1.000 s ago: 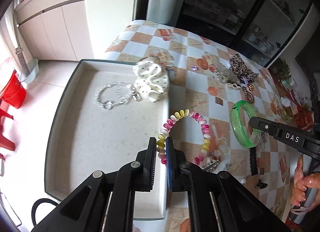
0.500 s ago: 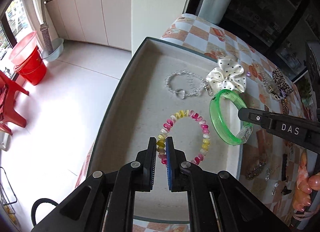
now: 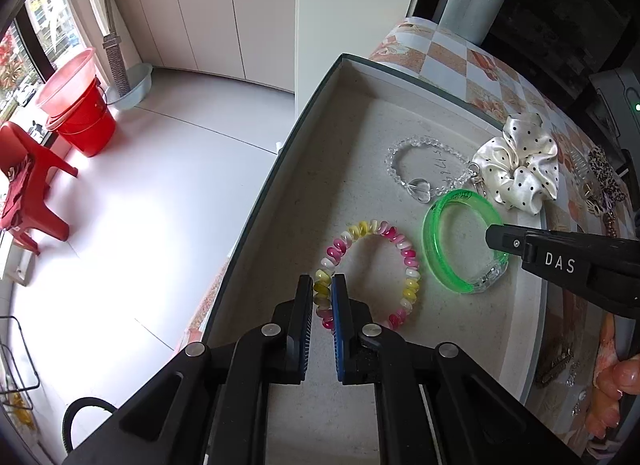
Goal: Organize jewelry
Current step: 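Release the beaded bracelet with the left tool while the right tool releases the bangle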
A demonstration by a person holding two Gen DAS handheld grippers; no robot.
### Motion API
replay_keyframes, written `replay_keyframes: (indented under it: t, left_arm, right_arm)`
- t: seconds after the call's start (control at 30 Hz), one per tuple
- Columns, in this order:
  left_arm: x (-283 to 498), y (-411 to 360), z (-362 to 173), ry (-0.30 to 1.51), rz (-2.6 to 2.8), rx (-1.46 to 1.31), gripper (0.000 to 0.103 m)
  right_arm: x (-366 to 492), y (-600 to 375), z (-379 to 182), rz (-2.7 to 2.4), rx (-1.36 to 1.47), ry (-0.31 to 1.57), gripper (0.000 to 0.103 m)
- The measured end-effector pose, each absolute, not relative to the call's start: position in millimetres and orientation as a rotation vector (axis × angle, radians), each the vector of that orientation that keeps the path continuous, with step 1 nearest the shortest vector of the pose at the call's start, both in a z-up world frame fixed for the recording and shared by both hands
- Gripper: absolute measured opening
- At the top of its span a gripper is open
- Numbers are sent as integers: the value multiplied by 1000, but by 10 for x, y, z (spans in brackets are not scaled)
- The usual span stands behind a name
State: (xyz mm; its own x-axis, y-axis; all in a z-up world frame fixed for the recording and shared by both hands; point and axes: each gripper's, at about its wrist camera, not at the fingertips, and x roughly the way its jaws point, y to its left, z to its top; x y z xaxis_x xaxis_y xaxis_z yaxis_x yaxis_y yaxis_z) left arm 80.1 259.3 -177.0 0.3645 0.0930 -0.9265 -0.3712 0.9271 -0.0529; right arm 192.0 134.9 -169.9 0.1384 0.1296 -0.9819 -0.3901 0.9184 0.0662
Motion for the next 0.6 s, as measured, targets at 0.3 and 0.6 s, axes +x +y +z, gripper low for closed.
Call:
replay_keyframes:
  t: [0.3, 0.6]
  left_arm:
    - [936, 2595, -1867, 1155, 348, -252, 13]
    - [964, 2551, -1891, 1161, 371, -220, 13]
  right_arm:
    - [2160, 1522, -1665, 363, -192, 1320, 7]
    - [2147, 1564, -1668, 388, -191, 1298, 8]
